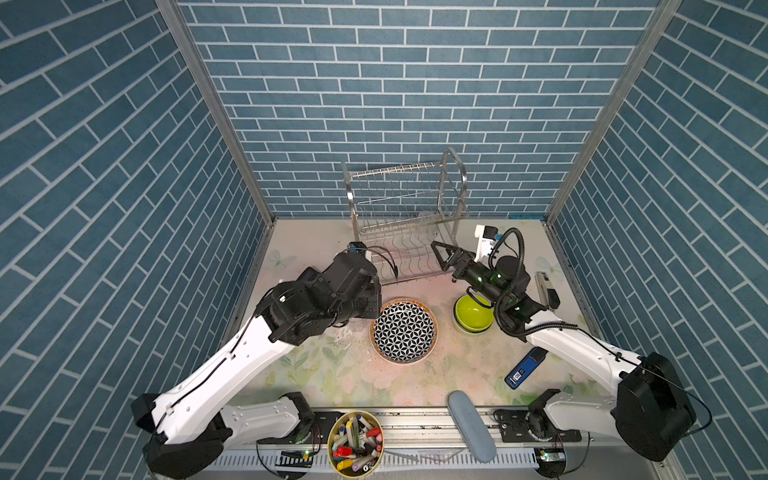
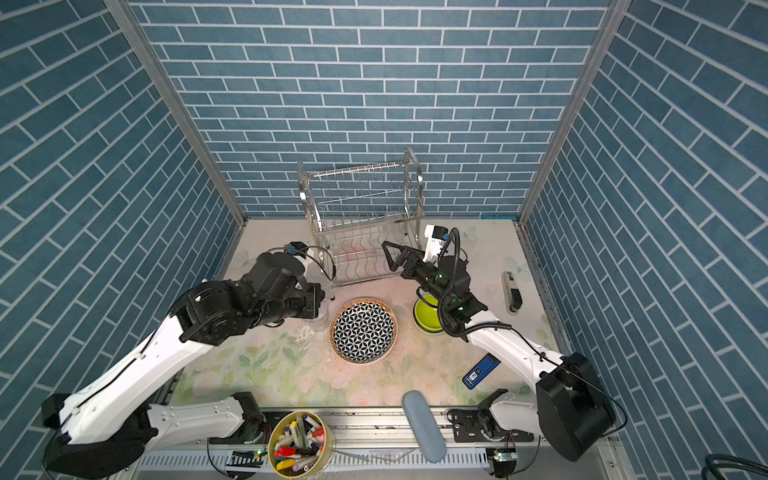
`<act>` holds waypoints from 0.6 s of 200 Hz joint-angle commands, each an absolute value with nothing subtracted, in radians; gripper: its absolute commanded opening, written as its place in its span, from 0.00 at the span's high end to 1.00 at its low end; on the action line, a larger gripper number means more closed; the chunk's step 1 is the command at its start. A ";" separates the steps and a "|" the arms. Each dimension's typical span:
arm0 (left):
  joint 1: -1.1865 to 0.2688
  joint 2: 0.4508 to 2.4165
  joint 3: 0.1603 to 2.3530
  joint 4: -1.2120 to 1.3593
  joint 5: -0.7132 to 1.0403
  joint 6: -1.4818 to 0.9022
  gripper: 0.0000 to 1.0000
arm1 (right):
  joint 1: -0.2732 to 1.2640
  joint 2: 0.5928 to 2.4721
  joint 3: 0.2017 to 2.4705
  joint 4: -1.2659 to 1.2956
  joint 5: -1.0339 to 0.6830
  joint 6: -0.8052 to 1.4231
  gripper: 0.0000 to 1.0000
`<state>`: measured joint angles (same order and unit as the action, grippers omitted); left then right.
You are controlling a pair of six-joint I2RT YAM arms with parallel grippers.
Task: Unload the mixed dishes from the dish rack
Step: 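Carry the cup down with the left gripper while the right opens, then lower the clear cup onto the table beside the other cup with the left gripper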
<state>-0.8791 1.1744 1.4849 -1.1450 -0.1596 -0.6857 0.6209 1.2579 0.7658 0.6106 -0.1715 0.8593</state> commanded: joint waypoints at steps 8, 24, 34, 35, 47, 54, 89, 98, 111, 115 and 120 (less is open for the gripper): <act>-0.875 1.252 1.518 -1.513 -0.138 -0.730 1.00 | 0.618 1.233 0.746 0.532 -0.094 0.731 0.01; -0.874 1.249 1.491 -1.552 -0.119 -0.741 1.00 | 0.618 1.229 0.748 0.523 -0.094 0.723 0.01; -0.875 1.249 1.478 -1.566 -0.090 -0.741 1.00 | 0.618 1.227 0.746 0.522 -0.094 0.723 0.01; -0.875 1.250 1.477 -1.567 -0.087 -0.740 1.00 | 0.618 1.226 0.746 0.523 -0.094 0.723 0.01; -0.875 1.270 1.465 -1.578 -0.047 -0.739 1.00 | 0.618 1.224 0.743 0.522 -0.094 0.721 0.01; -0.875 1.284 1.457 -1.578 -0.028 -0.735 1.00 | 0.618 1.224 0.743 0.523 -0.094 0.721 0.01; -0.876 1.337 1.423 -1.535 0.004 -0.716 1.00 | 0.617 1.212 0.736 0.521 -0.094 0.717 0.01; -0.876 1.348 1.410 -1.514 0.003 -0.715 1.00 | 0.618 1.206 0.731 0.522 -0.094 0.715 0.01; -0.876 1.366 1.383 -1.467 0.017 -0.708 1.00 | 0.618 1.201 0.729 0.523 -0.094 0.713 0.01; -0.876 1.374 1.373 -1.451 0.023 -0.703 1.00 | 0.618 1.199 0.728 0.523 -0.094 0.713 0.01; -0.876 1.385 1.361 -1.432 0.031 -0.699 1.00 | 0.617 1.197 0.727 0.522 -0.094 0.712 0.01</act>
<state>-0.8791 1.3586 1.4025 -1.4956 0.0021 -0.7216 0.6205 1.2274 0.7506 0.5198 -0.1074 0.7502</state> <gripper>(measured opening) 0.091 0.990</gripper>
